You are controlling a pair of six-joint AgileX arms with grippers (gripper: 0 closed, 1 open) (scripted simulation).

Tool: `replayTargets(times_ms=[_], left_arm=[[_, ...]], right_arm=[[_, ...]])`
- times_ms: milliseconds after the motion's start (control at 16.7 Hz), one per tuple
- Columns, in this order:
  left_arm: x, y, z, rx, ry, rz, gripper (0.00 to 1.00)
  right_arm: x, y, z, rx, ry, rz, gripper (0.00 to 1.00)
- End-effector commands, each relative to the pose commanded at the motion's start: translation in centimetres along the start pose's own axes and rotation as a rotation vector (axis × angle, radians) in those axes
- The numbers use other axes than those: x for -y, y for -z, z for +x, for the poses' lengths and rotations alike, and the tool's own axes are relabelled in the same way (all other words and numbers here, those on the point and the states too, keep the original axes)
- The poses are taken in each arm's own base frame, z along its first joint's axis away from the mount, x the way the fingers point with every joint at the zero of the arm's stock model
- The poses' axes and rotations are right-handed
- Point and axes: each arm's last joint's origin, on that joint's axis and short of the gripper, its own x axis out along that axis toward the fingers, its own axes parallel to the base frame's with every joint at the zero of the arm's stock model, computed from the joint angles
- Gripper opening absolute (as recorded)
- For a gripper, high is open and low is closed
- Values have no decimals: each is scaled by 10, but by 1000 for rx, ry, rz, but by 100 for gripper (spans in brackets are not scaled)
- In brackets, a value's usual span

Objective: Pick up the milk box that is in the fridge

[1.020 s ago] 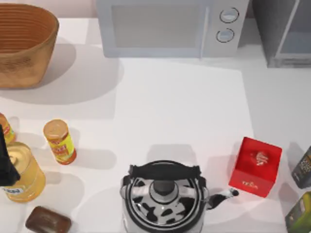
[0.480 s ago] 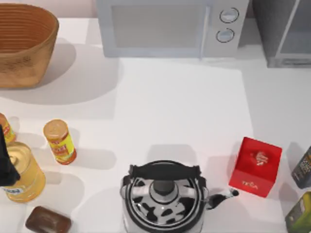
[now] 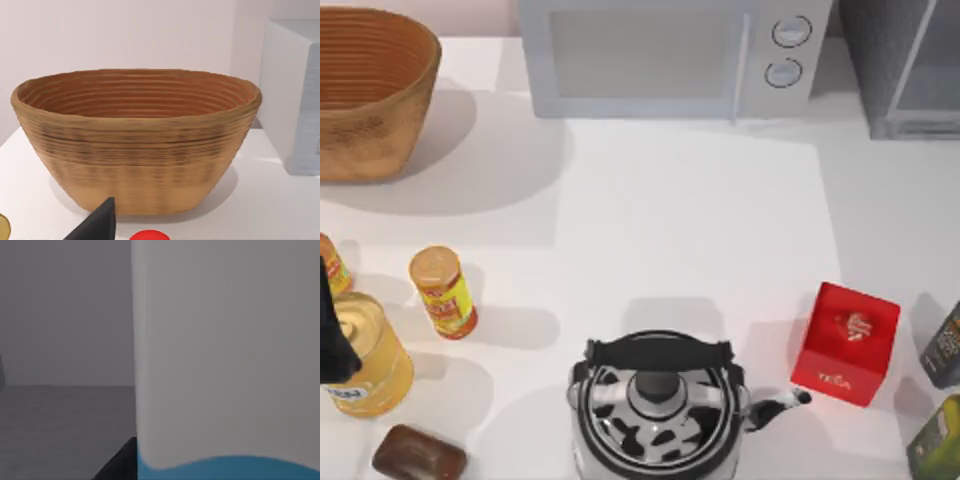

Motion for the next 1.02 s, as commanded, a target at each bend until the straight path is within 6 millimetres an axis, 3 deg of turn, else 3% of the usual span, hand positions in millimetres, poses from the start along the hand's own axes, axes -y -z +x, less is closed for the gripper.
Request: replayTargets(times_ms=[540, 1020], left_arm=[[0, 0, 0, 0, 0, 0, 100], [0, 0, 0, 0, 0, 0, 100]], right_arm=[[0, 0, 0, 0, 0, 0, 2], [0, 0, 0, 0, 0, 0, 0]])
